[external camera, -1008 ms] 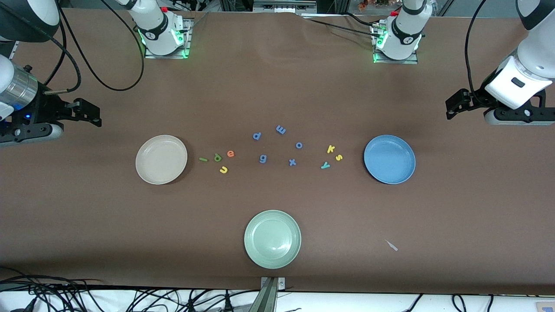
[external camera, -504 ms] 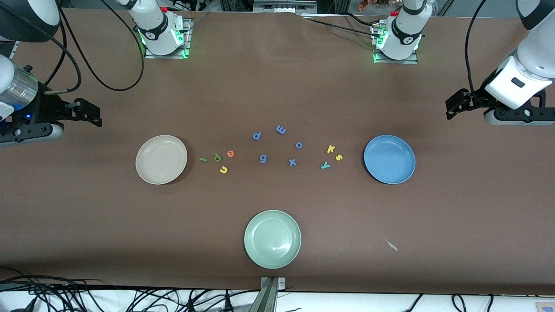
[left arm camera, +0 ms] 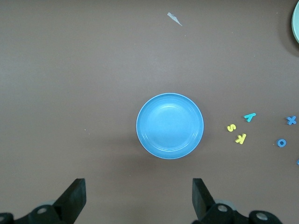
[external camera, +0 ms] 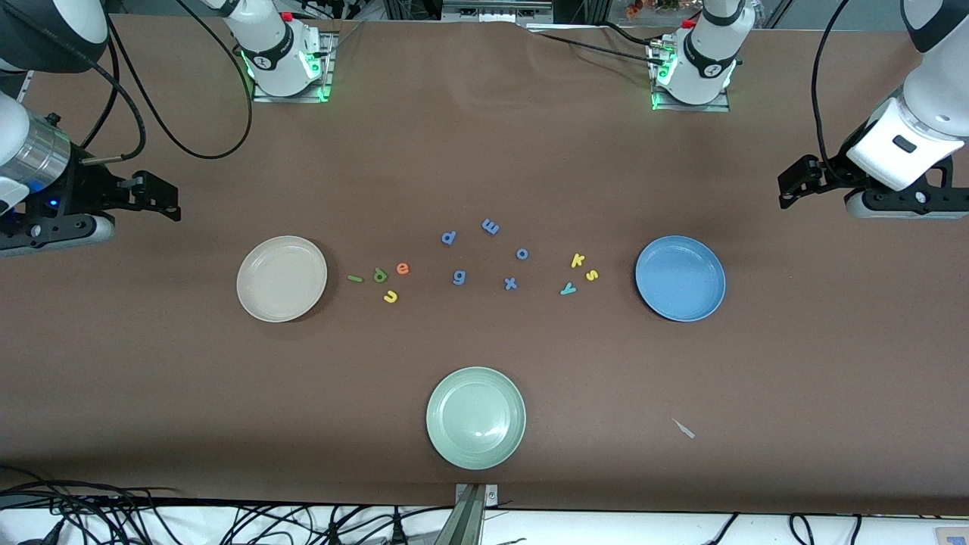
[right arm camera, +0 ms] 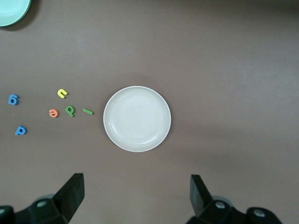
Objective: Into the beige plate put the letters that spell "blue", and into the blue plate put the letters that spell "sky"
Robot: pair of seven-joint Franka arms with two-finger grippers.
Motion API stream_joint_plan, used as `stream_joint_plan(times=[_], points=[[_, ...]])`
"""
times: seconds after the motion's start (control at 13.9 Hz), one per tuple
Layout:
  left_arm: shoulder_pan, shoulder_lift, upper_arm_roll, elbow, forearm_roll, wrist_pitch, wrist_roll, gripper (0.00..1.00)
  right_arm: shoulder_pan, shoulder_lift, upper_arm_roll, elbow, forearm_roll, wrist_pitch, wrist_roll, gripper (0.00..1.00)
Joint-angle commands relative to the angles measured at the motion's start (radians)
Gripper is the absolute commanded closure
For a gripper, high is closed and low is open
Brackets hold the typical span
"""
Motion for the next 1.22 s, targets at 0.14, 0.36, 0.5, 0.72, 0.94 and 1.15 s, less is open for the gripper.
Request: stream_joint_plan(times=[0.14, 0.36, 0.5, 0.72, 0.94, 1.15], points=[[0.000, 0.012, 0.000, 0.031, -0.021, -0.025, 0.017, 0.00, -0.004, -0.015, 0.002, -0.016, 0.021, 0.001, 0.008, 0.00], [0.000, 0.012, 0.000, 0.031, -0.021, -0.025, 0.019, 0.00, -0.004, -0.020, 0.001, -0.028, 0.025, 0.001, 0.008, 0.00], [0.000, 0.012, 0.000, 0.031, -0.021, -0.025, 0.019, 0.00, -0.004, -0.020, -0.001, -0.027, 0.028, -0.004, 0.017, 0.00], [0.000, 0.012, 0.000, 0.031, -0.021, -0.025, 0.019, 0.00, -0.004, -0.020, -0.002, -0.027, 0.028, -0.015, 0.083, 0.00], [0.000, 0.012, 0.000, 0.031, -0.021, -0.025, 0.020, 0.00, -0.004, -0.020, -0.002, -0.027, 0.028, -0.015, 0.083, 0.00], [0.000, 0.012, 0.000, 0.031, -0.021, -0.025, 0.019, 0.00, -0.004, -0.021, -0.001, -0.025, 0.028, -0.025, 0.083, 0.00]])
